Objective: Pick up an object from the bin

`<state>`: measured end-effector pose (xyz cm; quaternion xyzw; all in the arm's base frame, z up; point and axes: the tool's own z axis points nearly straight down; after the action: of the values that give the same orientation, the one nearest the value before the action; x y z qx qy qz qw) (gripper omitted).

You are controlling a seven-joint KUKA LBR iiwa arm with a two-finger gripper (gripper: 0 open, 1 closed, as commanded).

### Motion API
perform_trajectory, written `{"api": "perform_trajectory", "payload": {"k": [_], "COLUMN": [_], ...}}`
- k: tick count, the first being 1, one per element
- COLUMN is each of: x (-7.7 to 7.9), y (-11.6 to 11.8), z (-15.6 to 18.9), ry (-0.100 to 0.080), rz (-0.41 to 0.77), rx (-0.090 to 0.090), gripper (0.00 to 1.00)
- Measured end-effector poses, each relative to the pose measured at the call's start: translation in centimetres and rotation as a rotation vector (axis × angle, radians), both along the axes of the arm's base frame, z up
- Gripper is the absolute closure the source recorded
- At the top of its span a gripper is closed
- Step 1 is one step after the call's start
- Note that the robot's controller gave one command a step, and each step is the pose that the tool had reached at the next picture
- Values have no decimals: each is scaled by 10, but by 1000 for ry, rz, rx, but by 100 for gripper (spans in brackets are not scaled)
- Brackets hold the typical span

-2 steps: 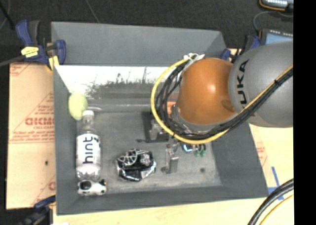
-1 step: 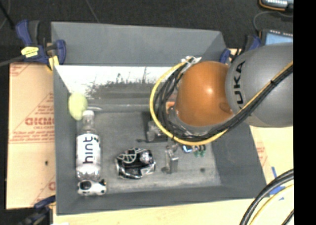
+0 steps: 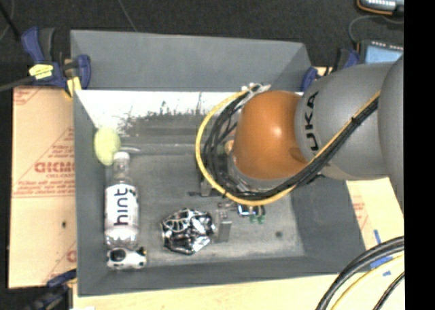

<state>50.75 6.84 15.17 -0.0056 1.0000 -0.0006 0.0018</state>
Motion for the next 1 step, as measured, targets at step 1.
{"api": "perform_trajectory", "payload": {"k": [1], "x": [9], "y": [12], "z": [-15], "ry": [-4], "rz": [56], "rx": [0], "gripper": [0]}}
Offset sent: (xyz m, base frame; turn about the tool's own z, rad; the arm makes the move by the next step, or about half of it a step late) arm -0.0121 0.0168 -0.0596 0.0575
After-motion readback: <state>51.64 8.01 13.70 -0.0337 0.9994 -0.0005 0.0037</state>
